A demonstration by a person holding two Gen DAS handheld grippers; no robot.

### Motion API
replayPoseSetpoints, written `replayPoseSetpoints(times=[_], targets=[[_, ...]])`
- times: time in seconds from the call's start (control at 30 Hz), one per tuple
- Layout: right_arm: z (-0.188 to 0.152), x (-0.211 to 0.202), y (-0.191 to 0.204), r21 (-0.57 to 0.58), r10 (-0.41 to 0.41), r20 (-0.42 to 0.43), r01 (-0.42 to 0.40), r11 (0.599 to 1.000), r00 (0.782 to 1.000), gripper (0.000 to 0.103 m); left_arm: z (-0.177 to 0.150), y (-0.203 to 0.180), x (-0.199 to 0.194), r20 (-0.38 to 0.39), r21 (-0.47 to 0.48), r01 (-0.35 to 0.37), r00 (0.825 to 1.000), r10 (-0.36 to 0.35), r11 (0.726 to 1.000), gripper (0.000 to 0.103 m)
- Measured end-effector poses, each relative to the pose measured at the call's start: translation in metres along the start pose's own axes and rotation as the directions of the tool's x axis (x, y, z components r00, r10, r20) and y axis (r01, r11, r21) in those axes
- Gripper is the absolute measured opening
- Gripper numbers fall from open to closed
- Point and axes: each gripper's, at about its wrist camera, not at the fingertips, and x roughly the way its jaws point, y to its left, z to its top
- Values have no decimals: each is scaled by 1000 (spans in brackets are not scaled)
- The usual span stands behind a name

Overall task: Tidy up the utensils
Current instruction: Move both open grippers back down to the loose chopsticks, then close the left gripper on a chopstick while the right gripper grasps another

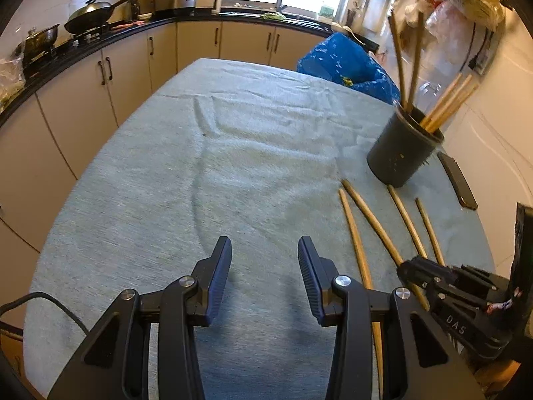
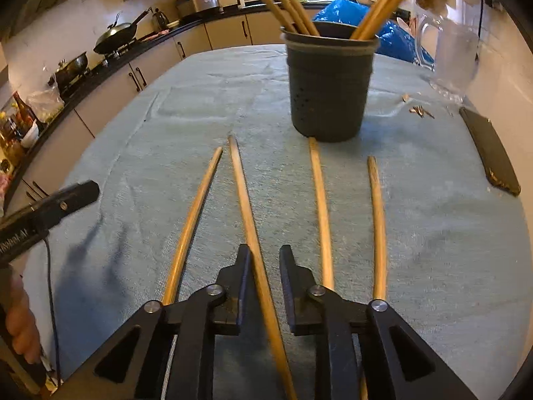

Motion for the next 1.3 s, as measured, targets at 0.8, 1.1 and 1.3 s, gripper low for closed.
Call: replayPoseSetpoints(times=[0.8, 1.1, 1.3], targets=[[-36, -32, -19, 18, 1, -22, -1, 1000, 1000, 8, -27, -77, 40, -167, 189, 47, 986, -15, 981, 7], [-65, -54, -16, 9, 131, -167, -132, 991, 977, 18, -41, -45, 10, -292, 185, 157, 951, -98, 970, 8], [-43, -41, -11, -33, 75, -133, -80, 996, 988, 27, -22, -53, 16, -243, 252, 101, 969, -38, 962, 32]])
